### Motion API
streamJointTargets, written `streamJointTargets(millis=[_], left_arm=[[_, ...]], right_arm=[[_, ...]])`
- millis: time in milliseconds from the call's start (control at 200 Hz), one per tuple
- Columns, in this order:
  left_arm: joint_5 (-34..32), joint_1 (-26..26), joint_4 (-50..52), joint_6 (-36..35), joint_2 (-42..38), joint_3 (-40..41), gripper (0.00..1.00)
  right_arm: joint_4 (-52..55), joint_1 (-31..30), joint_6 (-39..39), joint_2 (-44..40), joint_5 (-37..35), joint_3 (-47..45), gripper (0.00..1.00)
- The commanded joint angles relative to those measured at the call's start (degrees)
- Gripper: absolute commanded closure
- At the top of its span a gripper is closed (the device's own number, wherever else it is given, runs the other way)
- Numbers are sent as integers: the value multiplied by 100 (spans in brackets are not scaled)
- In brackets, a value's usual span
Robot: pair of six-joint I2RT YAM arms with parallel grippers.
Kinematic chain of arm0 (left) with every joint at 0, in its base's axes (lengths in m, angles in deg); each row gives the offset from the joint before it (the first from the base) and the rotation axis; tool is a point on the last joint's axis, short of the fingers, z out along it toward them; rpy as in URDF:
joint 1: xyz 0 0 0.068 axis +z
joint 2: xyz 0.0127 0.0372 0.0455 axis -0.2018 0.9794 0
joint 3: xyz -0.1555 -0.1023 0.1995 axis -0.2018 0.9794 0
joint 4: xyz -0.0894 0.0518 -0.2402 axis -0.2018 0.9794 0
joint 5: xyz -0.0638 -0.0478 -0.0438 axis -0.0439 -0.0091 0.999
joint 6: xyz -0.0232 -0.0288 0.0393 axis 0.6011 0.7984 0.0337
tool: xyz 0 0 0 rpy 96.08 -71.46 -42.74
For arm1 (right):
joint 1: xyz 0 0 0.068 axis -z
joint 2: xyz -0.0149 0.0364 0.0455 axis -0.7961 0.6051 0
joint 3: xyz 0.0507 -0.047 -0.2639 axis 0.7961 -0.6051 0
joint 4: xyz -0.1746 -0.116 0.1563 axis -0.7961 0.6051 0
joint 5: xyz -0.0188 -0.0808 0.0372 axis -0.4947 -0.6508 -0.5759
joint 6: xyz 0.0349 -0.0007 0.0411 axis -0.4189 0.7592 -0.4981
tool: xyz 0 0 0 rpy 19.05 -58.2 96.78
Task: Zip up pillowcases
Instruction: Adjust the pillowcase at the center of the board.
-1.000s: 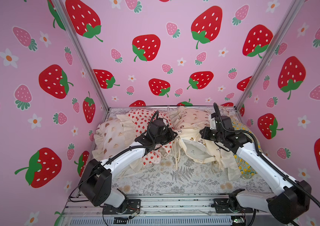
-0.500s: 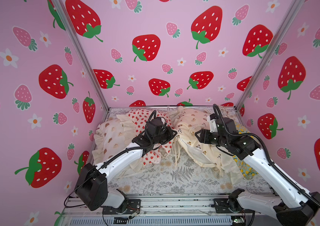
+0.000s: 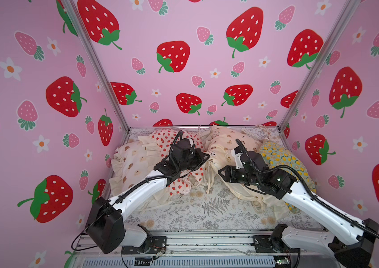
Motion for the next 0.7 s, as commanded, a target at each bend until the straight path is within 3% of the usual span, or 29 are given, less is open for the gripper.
streamJointTargets(millis=[0, 250, 425, 575, 695], left_arm=[[111, 27, -251, 106, -275, -98, 100], [180, 37, -347, 225, -338, 34, 100], [135, 46, -339, 237, -391, 69, 100], [130, 53, -303, 304, -414, 86, 100], [100, 55, -364, 520, -499, 166, 100]], right_arm=[[-796, -15, -397, 125, 232, -59, 48], [-1836, 149, -777, 153, 551, -459, 56], [-1914, 172, -990, 181, 587, -561, 63], [-1605, 103, -1000, -26, 395, -531, 63], [-834, 49, -995, -274, -202, -513, 58]])
